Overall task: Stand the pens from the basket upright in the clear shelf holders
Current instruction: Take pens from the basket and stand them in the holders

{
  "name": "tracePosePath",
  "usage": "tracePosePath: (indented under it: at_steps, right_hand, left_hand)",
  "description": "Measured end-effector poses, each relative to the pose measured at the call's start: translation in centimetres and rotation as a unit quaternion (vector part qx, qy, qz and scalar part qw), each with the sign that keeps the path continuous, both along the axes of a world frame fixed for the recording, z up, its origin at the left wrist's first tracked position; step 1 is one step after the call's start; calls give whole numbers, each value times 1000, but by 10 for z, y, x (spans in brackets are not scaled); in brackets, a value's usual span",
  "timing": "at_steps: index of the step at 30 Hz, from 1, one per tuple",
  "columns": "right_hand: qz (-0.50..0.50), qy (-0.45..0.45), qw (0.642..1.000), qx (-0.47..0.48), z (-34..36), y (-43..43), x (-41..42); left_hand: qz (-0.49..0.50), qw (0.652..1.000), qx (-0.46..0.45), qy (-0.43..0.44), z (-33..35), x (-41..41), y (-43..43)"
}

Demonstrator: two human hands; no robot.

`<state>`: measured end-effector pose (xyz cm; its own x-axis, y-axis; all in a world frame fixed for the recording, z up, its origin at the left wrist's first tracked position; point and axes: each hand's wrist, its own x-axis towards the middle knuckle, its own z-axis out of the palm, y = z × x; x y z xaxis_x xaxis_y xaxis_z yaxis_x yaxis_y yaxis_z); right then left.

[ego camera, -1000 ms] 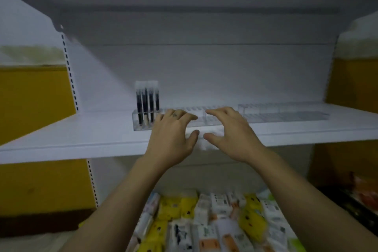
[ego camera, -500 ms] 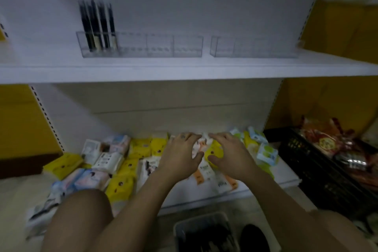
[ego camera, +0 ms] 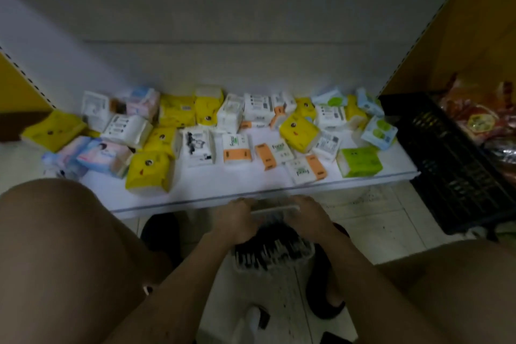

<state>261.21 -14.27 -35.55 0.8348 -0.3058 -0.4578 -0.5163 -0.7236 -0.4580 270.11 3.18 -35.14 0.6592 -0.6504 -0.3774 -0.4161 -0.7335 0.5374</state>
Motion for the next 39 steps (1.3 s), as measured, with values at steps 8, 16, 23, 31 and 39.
tracePosePath:
  at_steps: [8, 16, 23, 31, 39]
  right_hand:
    - [24, 145, 989, 34, -60, 3, -13]
    - [75, 240, 967, 48, -105, -16, -20]
    - [83, 244, 966, 14, -134, -17, -11]
    - [46, 256, 965, 15, -163, -9, -23]
    - [23, 241, 970, 6, -169, -2, -24]
  left_hand:
    - [12, 986, 99, 132, -70, -14, -7]
    - [82, 962, 136, 222, -128, -44, -14]
    - [155, 918, 106, 348, -154, -73, -24]
    - [399, 723, 19, 563, -161, -70, -34]
    - [412, 776, 23, 477, -163, -78, -33]
